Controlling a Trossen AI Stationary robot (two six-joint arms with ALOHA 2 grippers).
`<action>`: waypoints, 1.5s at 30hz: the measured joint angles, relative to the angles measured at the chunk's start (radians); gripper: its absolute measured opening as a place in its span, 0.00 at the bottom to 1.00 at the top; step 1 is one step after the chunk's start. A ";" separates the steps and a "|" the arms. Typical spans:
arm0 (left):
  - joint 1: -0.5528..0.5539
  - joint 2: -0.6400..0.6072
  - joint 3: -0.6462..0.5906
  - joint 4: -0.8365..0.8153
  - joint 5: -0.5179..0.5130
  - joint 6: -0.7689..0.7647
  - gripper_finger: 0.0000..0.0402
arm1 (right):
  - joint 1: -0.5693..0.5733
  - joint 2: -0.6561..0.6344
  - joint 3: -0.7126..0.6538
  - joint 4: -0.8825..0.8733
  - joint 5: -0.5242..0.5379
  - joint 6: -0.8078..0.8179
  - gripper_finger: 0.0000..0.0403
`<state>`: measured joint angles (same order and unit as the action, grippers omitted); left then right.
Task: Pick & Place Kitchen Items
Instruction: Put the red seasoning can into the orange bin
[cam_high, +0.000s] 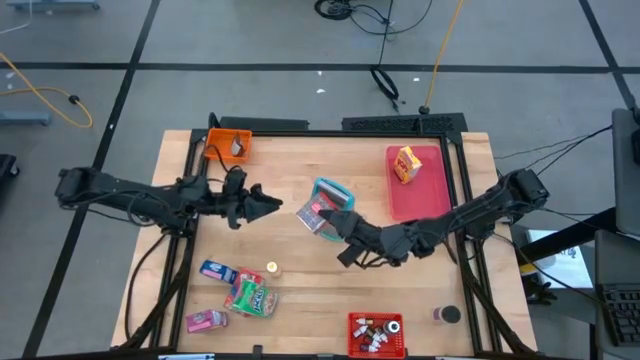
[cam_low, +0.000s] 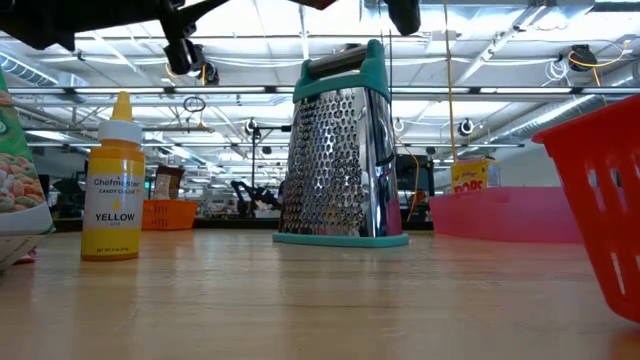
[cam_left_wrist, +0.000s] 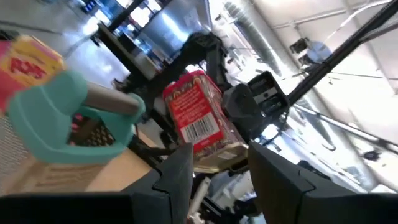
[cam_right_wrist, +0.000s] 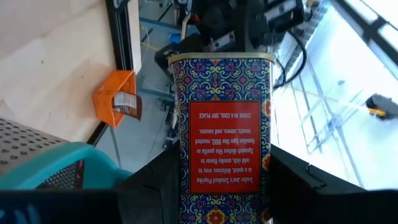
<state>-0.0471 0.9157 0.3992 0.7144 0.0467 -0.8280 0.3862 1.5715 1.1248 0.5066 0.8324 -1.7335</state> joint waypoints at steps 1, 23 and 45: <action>0.000 0.016 0.000 0.023 0.008 -0.011 0.39 | 0.000 0.000 0.000 -0.002 -0.009 -0.005 0.41; -0.003 0.316 0.139 0.215 0.177 -0.083 0.40 | 0.007 0.004 0.000 -0.009 -0.157 -0.077 0.41; 0.045 0.370 0.262 -0.064 0.236 -0.078 0.63 | 0.023 0.026 -0.008 0.012 -0.132 -0.137 0.41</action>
<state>-0.0026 1.2862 0.6613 0.6499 0.2830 -0.9062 0.4095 1.5978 1.1168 0.5191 0.7007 -1.8701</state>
